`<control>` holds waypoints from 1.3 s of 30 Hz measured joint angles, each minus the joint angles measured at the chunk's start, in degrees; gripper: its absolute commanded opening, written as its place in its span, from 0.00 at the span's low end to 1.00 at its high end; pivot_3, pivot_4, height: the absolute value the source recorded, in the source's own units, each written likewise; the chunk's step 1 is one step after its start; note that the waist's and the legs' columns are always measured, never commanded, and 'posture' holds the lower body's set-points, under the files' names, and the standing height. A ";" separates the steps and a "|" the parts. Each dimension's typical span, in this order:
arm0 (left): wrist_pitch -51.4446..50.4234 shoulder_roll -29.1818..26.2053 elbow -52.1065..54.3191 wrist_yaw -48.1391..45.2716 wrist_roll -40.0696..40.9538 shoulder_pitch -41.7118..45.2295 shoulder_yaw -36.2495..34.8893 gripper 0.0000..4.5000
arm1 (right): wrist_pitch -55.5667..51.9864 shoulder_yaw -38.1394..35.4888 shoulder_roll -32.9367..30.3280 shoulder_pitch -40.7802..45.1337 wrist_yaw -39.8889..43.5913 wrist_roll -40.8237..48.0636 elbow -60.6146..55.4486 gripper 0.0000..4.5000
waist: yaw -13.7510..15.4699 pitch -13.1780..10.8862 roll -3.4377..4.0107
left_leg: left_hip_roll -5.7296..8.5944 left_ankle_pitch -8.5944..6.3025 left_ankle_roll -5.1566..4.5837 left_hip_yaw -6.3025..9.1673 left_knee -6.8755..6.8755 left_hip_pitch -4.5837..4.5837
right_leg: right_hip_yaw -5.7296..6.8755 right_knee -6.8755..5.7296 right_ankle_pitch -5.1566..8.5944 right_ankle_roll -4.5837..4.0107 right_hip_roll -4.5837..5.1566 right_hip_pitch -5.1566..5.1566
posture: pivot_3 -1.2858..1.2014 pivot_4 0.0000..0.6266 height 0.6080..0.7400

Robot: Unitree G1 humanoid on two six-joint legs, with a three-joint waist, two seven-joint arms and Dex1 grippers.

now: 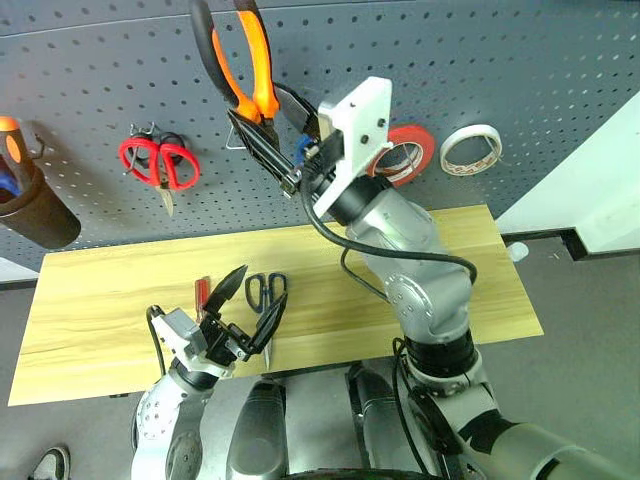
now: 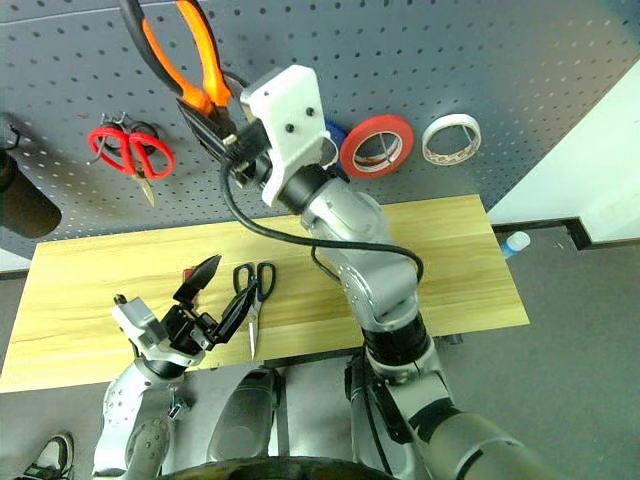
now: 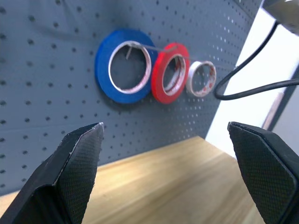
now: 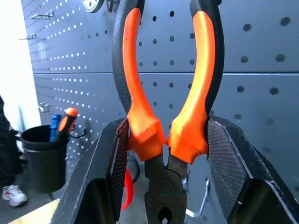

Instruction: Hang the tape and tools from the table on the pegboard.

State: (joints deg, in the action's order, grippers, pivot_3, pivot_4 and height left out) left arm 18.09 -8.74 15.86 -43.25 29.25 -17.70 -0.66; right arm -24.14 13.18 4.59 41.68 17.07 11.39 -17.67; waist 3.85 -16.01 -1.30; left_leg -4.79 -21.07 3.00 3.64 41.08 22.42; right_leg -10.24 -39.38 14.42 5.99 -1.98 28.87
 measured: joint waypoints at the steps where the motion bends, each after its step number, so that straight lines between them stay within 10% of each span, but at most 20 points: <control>1: 0.26 0.09 -0.05 0.01 0.00 0.06 -0.04 0.99 | 1.20 0.04 0.60 0.80 -0.21 -0.36 2.19 0.47 | 0.08 0.04 -0.01 | 0.00 0.00 0.00 0.00 0.01 0.00 | 0.01 -0.01 0.00 -0.01 0.00 0.00 | 0.64 0.28 0.52; 39: 3.36 0.93 -0.42 1.72 -1.12 -1.83 0.75 0.99 | 24.73 -3.66 4.45 15.74 -6.60 -8.33 38.33 0.47 | 3.17 0.16 0.01 | 0.00 -0.04 -0.11 0.00 0.45 -0.06 | 0.04 -0.79 -0.07 -0.15 -0.06 0.10 | 0.65 0.29 0.52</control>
State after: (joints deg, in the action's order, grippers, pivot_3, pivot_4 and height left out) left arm 21.45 -7.81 15.43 -41.53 28.13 -19.53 0.09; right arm 0.59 9.53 9.04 57.43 10.47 3.06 20.65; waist 7.02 -15.85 -1.30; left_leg -4.79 -21.12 2.89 3.65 41.53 22.36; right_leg -10.20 -40.17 14.35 5.84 -2.04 28.97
